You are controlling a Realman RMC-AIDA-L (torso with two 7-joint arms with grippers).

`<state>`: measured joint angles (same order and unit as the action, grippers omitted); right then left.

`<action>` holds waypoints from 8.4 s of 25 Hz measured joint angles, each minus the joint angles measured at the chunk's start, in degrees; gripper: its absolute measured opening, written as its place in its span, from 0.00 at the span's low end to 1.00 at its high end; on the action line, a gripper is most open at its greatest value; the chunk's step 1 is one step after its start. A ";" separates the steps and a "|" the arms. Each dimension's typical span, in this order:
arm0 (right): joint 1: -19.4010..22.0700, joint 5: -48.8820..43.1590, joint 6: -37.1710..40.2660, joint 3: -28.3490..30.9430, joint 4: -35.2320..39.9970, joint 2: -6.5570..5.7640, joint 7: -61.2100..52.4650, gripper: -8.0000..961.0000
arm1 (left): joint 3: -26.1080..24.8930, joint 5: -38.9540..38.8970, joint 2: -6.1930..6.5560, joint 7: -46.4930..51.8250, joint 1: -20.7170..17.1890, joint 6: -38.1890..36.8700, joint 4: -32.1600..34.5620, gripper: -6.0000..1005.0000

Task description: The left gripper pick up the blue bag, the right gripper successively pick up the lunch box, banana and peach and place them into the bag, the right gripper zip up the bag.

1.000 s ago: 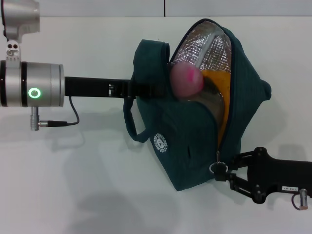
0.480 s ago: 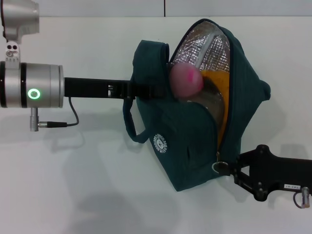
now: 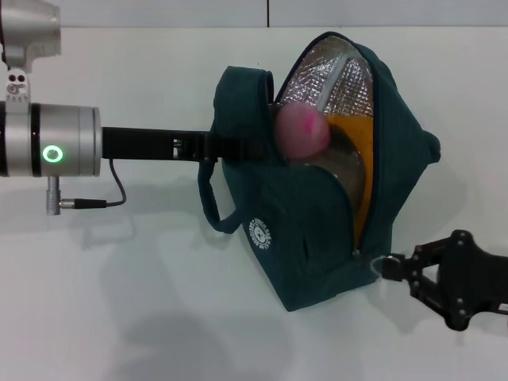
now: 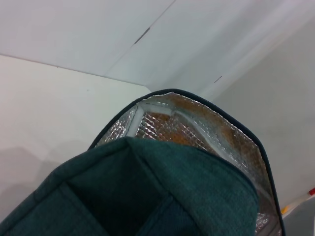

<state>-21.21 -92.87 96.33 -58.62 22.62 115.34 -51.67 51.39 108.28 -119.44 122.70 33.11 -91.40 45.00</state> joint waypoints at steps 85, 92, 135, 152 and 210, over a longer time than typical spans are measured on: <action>-22.60 33.61 -13.39 -19.34 -2.51 0.85 -5.80 0.03 | -14.49 -11.81 2.24 -18.79 -12.25 -7.46 -1.14 0.89; -22.25 33.86 -14.00 -19.83 -2.51 0.85 -5.15 0.03 | -14.45 -9.88 1.67 -20.23 -12.08 -10.52 -0.80 0.89; -22.15 49.00 -18.27 -35.90 0.72 0.85 -2.83 0.03 | -14.48 -5.30 0.02 -22.18 -8.74 -5.46 -3.52 0.28; -20.22 53.24 -18.33 -35.96 0.86 0.85 -7.08 0.03 | -14.38 -7.43 -0.05 -31.95 -7.82 -6.22 -9.68 0.06; -18.08 59.37 -29.20 -34.64 -1.19 0.20 -19.37 0.04 | -25.15 -19.07 0.58 -29.03 -10.81 -10.44 -14.95 0.65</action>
<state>-39.30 -33.50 67.13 -93.26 21.43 115.53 -71.03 26.24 89.21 -118.86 93.66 22.30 -101.84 30.05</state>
